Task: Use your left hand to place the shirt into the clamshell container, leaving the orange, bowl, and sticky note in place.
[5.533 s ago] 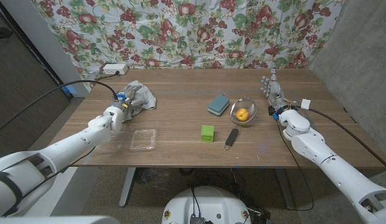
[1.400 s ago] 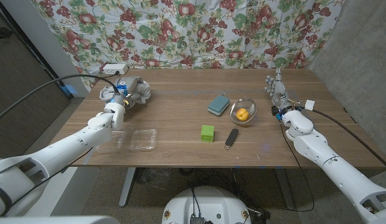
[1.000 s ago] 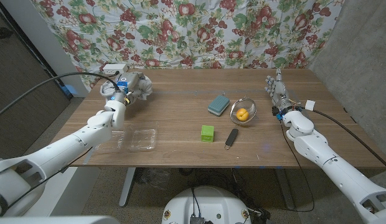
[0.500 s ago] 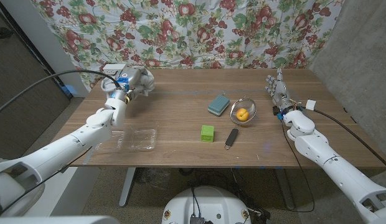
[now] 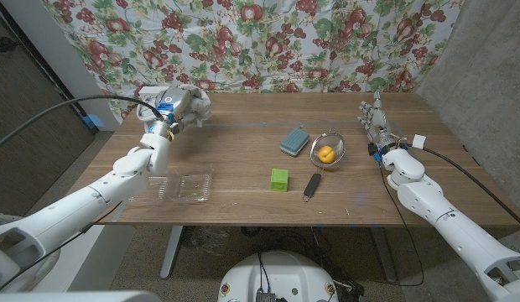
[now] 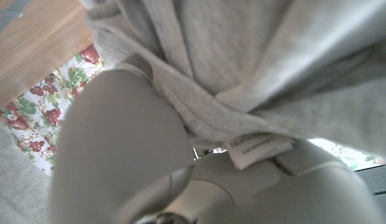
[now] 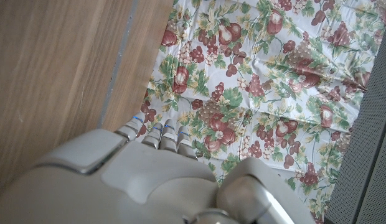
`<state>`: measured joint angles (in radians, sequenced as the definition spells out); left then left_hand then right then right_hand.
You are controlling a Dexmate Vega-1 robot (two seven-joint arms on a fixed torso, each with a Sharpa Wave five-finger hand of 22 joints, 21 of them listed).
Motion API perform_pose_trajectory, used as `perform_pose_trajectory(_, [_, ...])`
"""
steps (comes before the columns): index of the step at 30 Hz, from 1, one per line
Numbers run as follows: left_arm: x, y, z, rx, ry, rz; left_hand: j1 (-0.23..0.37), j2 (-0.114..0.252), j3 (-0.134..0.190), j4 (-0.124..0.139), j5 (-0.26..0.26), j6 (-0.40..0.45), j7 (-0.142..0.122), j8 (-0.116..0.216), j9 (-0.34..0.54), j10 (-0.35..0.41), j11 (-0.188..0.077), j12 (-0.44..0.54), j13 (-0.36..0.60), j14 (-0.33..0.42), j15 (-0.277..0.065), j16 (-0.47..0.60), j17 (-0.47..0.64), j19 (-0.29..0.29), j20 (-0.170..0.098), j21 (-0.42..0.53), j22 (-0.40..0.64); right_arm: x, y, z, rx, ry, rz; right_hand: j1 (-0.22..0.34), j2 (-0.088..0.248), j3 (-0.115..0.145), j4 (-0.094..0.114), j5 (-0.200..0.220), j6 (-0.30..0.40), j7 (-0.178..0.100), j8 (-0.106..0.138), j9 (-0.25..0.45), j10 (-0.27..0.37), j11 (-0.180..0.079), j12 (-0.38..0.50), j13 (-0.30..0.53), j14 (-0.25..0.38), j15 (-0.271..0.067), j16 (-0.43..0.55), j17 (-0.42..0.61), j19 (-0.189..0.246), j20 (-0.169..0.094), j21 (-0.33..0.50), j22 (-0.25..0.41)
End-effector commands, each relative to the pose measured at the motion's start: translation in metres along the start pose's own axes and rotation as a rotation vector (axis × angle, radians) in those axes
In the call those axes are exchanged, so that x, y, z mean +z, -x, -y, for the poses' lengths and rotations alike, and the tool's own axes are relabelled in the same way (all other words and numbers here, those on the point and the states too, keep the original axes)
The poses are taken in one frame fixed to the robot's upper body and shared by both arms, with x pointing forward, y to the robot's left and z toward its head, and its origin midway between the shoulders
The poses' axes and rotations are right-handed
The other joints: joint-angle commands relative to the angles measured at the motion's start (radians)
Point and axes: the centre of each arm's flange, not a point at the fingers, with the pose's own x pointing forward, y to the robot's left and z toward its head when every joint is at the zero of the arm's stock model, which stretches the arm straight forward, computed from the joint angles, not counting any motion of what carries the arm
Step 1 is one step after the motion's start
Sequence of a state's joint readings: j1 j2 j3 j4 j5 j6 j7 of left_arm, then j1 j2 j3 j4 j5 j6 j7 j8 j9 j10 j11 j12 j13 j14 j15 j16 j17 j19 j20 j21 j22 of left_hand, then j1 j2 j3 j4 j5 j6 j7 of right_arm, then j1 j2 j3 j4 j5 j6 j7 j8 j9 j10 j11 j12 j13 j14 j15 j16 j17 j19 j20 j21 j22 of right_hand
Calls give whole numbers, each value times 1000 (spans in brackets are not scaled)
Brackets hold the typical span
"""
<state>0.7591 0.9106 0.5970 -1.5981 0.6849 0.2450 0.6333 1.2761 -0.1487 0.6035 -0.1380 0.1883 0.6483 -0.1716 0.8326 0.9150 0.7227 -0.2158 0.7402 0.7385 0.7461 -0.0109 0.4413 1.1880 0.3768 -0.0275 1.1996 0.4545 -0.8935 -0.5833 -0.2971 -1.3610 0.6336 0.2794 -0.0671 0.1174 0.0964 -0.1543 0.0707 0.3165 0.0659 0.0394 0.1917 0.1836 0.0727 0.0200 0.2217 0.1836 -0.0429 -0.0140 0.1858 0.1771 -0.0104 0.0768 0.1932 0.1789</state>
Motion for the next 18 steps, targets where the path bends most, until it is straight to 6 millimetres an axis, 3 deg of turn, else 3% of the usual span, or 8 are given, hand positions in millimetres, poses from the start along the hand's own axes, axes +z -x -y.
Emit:
perform_pose_trajectory(1, [6,10,-18,50,-1,23,105,96,93,-33,4,-1,-2,3,-1,6,8,4,406,133,-223,-1,3,-6,-143,8,-1,0,0,3,2,4,1,-8,-1,-2,-2,-1,10,-3,0,2,10,0,0,5,-7,-8,-3,2,-6,-2,4,2])
perform_pose_trajectory(18, [17,21,-26,74,18,43,98,91,103,-32,2,4,-5,-2,-19,13,8,8,402,138,-223,-6,7,-4,-141,8,-17,0,5,6,-4,3,6,-8,-2,-1,-2,-2,10,-3,-1,2,9,-2,-1,5,-6,-8,-3,2,-7,-1,4,2])
